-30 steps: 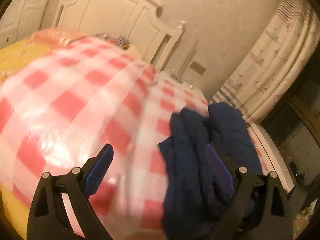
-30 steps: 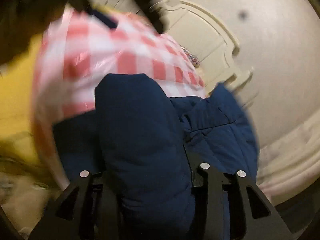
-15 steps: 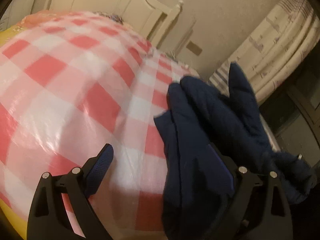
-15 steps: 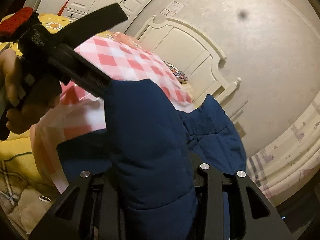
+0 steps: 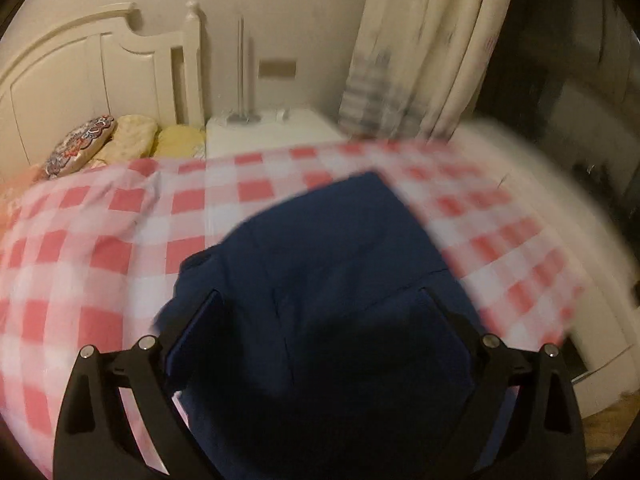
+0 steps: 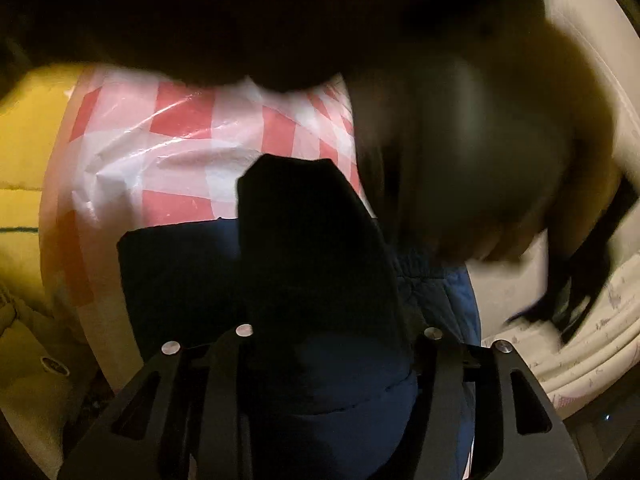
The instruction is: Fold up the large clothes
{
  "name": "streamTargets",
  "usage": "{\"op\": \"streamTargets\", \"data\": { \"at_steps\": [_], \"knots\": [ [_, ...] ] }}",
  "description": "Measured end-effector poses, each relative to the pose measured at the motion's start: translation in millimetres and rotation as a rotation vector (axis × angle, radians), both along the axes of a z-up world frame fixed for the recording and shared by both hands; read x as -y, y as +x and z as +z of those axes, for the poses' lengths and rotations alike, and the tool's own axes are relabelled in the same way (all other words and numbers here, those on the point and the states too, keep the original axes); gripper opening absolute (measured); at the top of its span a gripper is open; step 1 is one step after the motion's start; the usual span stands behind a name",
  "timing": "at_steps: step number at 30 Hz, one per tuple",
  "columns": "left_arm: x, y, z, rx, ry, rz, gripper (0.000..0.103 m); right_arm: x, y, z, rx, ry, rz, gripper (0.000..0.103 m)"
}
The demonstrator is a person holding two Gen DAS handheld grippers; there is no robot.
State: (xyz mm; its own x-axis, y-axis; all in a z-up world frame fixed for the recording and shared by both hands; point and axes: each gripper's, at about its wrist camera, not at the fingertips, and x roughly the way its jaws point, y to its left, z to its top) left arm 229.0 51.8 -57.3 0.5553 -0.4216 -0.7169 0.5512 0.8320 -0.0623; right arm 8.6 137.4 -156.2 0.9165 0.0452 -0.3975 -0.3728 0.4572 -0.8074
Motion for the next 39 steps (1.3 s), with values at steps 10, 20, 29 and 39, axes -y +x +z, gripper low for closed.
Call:
{"op": "streamTargets", "data": {
  "at_steps": [10, 20, 29, 39],
  "knots": [
    [-49.8, 29.6, -63.5, -0.037, 0.02, 0.171, 0.098, 90.6, -26.1, 71.8, -0.329, 0.411, 0.231, 0.06],
    [-55.5, 24.7, -73.0, 0.011, -0.014, 0.196, 0.1, 270.5, 148.3, 132.0, -0.293, 0.943, -0.222, 0.048],
    [-65.1, 20.2, -66.3, 0.053, 0.008, 0.271, 0.099, 235.0, 231.2, 50.5, -0.457, 0.748, -0.339, 0.043],
    [-33.4, -53.9, 4.9, 0.377, 0.208, 0.228, 0.097, 234.6, 234.9, 46.0, -0.49, 0.705, -0.351, 0.043]
  ]
}}
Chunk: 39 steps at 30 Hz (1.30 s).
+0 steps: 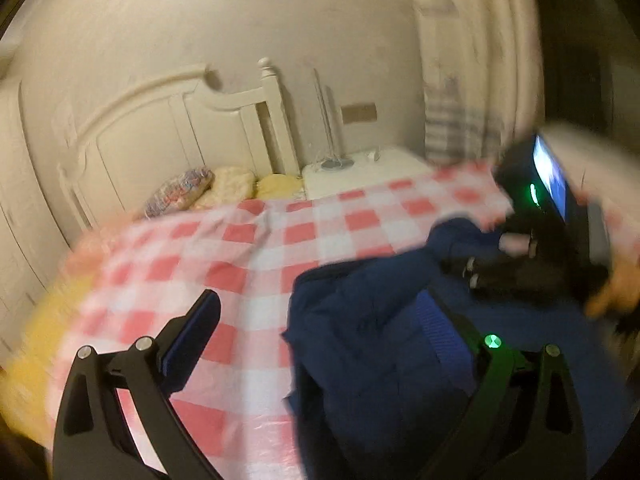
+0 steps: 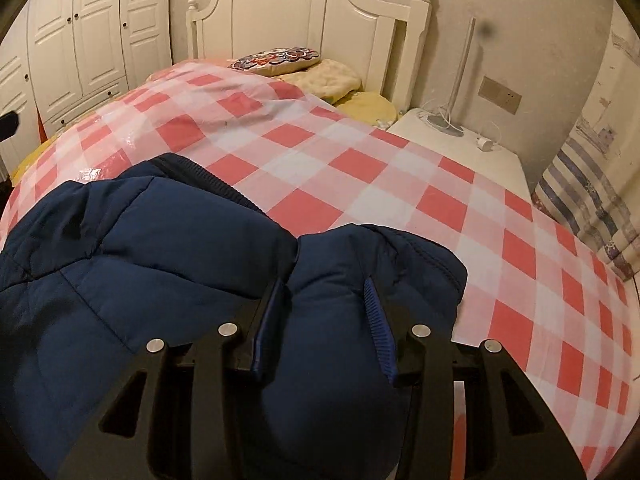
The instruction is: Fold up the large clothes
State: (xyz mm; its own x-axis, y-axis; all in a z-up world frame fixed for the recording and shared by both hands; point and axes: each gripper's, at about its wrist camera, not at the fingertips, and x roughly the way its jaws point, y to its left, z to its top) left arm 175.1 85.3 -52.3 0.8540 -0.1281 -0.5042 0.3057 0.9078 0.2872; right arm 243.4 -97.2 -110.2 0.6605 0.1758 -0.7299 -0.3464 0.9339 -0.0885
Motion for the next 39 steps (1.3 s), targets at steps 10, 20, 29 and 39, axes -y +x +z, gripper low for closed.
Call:
{"op": "streamTargets", "data": {
  "at_steps": [10, 20, 29, 39],
  "knots": [
    [6.3, -36.6, 4.3, -0.222, -0.04, -0.232, 0.097, -2.8, 2.0, 0.6, -0.007, -0.026, 0.001, 0.043],
    [-32.7, -44.3, -75.4, -0.281, -0.267, -0.174, 0.099, -12.0, -5.1, 57.5, 0.089, -0.009, 0.011, 0.042],
    [-37.5, -46.0, -78.4, -0.279, -0.33, -0.158, 0.099, -48.4, 13.9, 7.2, -0.049, -0.188, 0.051, 0.04],
    [-39.6, -52.7, -77.6, -0.261, -0.341, -0.134, 0.099, -134.1, -16.2, 14.8, -0.079, -0.327, 0.264, 0.04]
  ]
}}
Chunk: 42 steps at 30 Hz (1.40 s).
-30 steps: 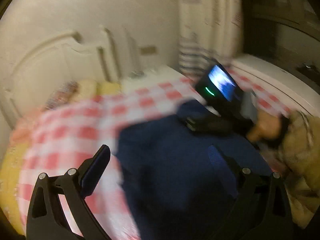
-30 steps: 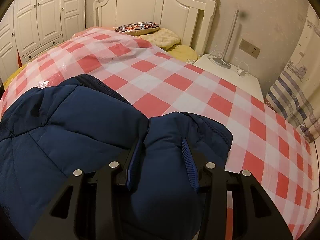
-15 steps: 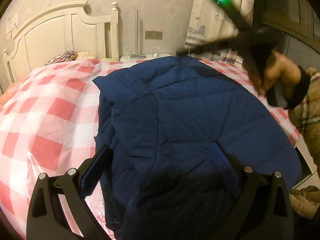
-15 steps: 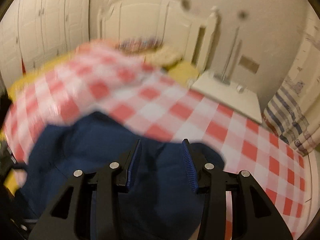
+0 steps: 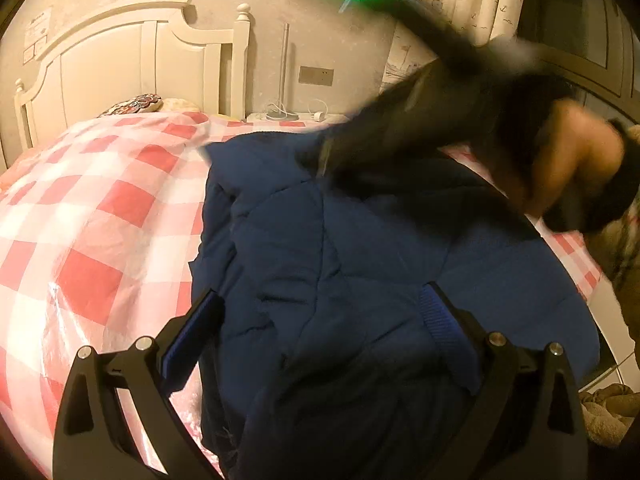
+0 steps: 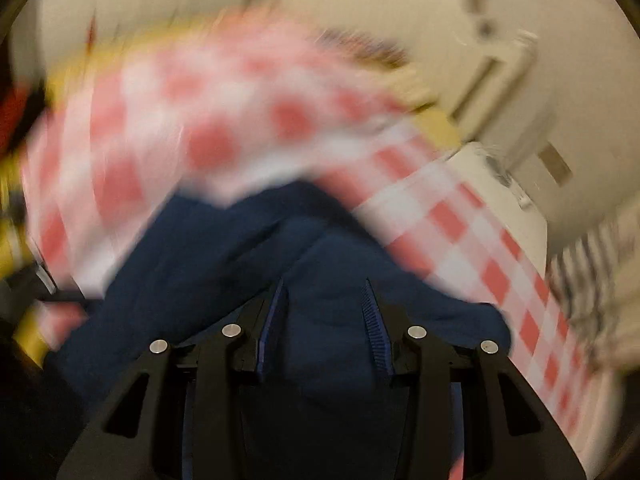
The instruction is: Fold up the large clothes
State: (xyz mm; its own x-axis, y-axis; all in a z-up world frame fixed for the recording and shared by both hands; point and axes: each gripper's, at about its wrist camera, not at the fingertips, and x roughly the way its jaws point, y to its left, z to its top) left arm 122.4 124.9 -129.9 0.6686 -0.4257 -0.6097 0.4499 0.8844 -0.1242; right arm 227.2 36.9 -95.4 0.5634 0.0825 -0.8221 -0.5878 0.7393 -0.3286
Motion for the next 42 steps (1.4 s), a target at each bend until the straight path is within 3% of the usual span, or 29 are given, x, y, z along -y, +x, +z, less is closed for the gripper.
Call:
{"op": "streamTargets", "data": {
  "at_steps": [1, 3, 5, 7, 9, 13, 15, 18, 24, 26, 28, 30, 35, 39, 42],
  "knots": [
    [-1.9, 1.5, -1.0, -0.005, 0.001, 0.006, 0.099, -11.4, -0.4, -12.5, 0.031, -0.072, 0.005, 0.04],
    [-4.6, 0.4, -3.0, -0.017, -0.014, 0.002, 0.099, -17.4, 2.0, -9.8, 0.016, -0.103, 0.002, 0.04],
    [-6.2, -0.1, -4.4, -0.012, -0.016, 0.007, 0.099, -16.5, 2.7, 7.3, 0.002, -0.042, -0.004, 0.04],
    [-7.3, -0.7, -5.3, -0.01, -0.021, 0.012, 0.099, -15.8, -2.7, 26.6, -0.009, 0.081, 0.017, 0.04],
    [-8.6, 0.7, -6.2, -0.011, -0.029, 0.011, 0.099, -24.7, -10.5, 32.3, -0.005, 0.119, 0.049, 0.04],
    [-11.3, 4.4, -7.7, -0.019, -0.035, 0.022, 0.099, -59.3, -16.0, -16.9, -0.002, -0.088, 0.108, 0.04],
    [-14.7, 6.4, -10.8, -0.039, -0.059, 0.014, 0.099, -60.7, -15.1, -14.6, -0.008, -0.082, 0.104, 0.04],
    [-17.3, 5.6, -13.3, -0.048, -0.075, 0.015, 0.099, -47.3, -22.3, 9.9, -0.013, 0.008, 0.094, 0.04],
    [-23.2, 5.9, -17.8, -0.063, -0.112, 0.014, 0.099, 9.2, -75.3, 58.3, 0.086, 0.197, 0.056, 0.041],
    [-22.5, 4.9, -17.4, -0.06, -0.113, 0.015, 0.099, 26.6, -90.4, 50.3, 0.091, 0.179, 0.03, 0.043],
    [-21.8, 5.8, -17.3, -0.062, -0.11, 0.016, 0.099, 37.9, -96.1, 23.4, 0.034, 0.137, -0.003, 0.044],
    [-18.2, 4.5, -17.6, -0.058, -0.087, 0.017, 0.099, 50.9, -103.5, 8.7, 0.066, 0.212, -0.024, 0.045],
    [-15.5, -1.9, -15.4, -0.057, -0.067, 0.052, 0.099, 54.4, -123.9, 20.5, 0.099, 0.227, -0.042, 0.045],
    [-15.0, -2.9, -16.1, -0.053, -0.068, 0.066, 0.099, 63.6, -168.1, 32.6, 0.149, 0.252, -0.014, 0.045],
    [-15.6, -1.2, -16.1, -0.053, -0.067, 0.064, 0.099, 72.2, -196.1, 27.7, 0.136, 0.281, -0.008, 0.045]
  ]
}}
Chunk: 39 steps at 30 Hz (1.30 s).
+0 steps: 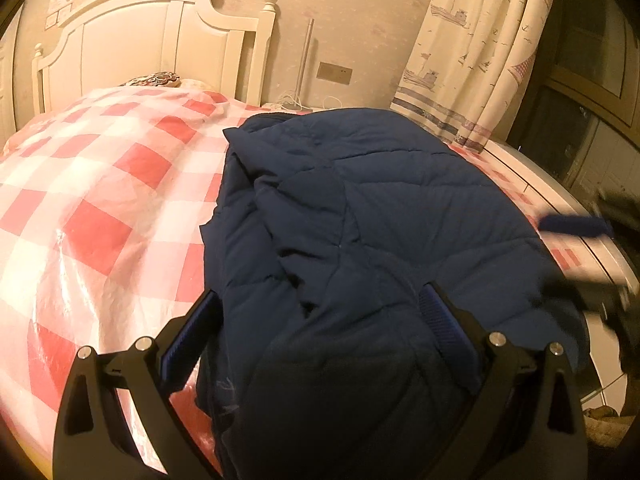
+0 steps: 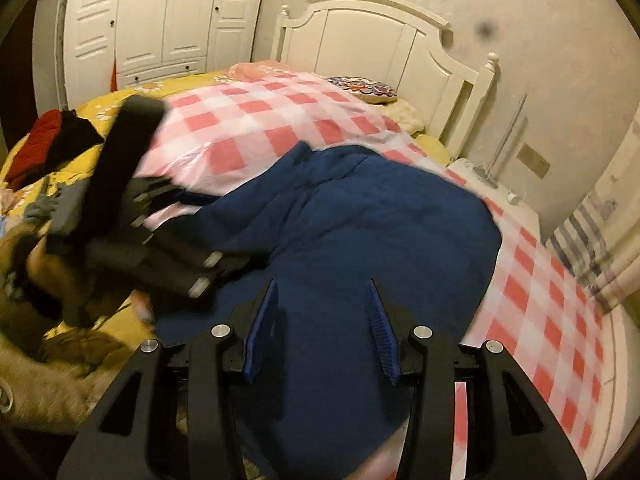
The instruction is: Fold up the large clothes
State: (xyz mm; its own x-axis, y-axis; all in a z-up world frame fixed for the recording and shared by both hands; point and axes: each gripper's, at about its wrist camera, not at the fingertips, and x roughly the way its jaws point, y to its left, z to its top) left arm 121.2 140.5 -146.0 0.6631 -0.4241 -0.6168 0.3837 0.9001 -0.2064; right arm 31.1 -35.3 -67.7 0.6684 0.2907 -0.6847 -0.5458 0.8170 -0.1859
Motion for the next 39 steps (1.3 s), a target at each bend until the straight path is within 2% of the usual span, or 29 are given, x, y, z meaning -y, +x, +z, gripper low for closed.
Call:
{"op": "streamTargets", "data": {
  "at_steps": [3, 7, 9, 12, 14, 15, 16, 17, 19, 21, 24, 27, 29, 34, 39],
  "knots": [
    [0.3, -0.8, 0.0, 0.005, 0.006, 0.0, 0.099, 4.9, -16.9, -16.9, -0.004, 0.018, -0.014, 0.045],
    [1.3, -3.5, -0.7, 0.015, 0.022, 0.012, 0.099, 11.2, -6.5, -27.2, -0.046, 0.09, -0.026, 0.046],
    [0.6, -3.1, -0.9, 0.012, 0.022, 0.015, 0.099, 10.6, -5.5, -28.8, -0.047, 0.091, -0.027, 0.046],
    [-7.0, -0.7, 1.1, -0.041, -0.021, 0.001, 0.099, 12.4, -6.3, -24.3, -0.06, 0.106, -0.029, 0.046],
    [-19.2, 4.4, 5.7, -0.107, -0.086, -0.022, 0.099, 22.1, -6.1, -16.8, -0.091, 0.162, -0.019, 0.048],
    [-27.8, 7.9, 7.7, -0.143, -0.129, -0.025, 0.1, 31.0, -4.6, -12.2, -0.109, 0.212, -0.022, 0.063],
    [-34.6, 10.4, 8.8, -0.167, -0.161, -0.023, 0.1, 47.2, -1.4, -7.3, -0.118, 0.287, -0.053, 0.096],
    [-45.6, 15.5, 10.7, -0.197, -0.207, -0.009, 0.1, 61.1, 1.2, -4.5, -0.113, 0.343, -0.094, 0.098],
    [-59.8, 24.6, 12.7, -0.226, -0.236, 0.032, 0.1, 96.1, 13.7, -6.4, -0.162, 0.499, -0.185, 0.099],
    [-69.4, 37.0, 10.6, -0.273, -0.257, 0.038, 0.1, 123.4, 31.2, -22.9, -0.292, 0.624, -0.269, 0.099],
    [-70.0, 51.2, -2.3, -0.371, -0.304, -0.008, 0.101, 135.5, 45.4, -49.6, -0.412, 0.708, -0.289, 0.099],
    [-61.8, 56.0, -18.8, -0.422, -0.32, -0.037, 0.101, 131.2, 53.6, -70.0, -0.493, 0.74, -0.276, 0.099],
    [-63.5, 54.4, -25.8, -0.405, -0.355, -0.049, 0.101, 125.6, 57.9, -78.1, -0.543, 0.796, -0.238, 0.099],
    [-65.2, 48.6, -28.8, -0.361, -0.354, -0.085, 0.101, 111.9, 64.3, -78.7, -0.552, 0.779, -0.218, 0.099],
    [-58.2, 48.6, -25.6, -0.372, -0.319, -0.078, 0.101, 108.6, 75.1, -85.9, -0.571, 0.811, -0.206, 0.099]
  ]
}}
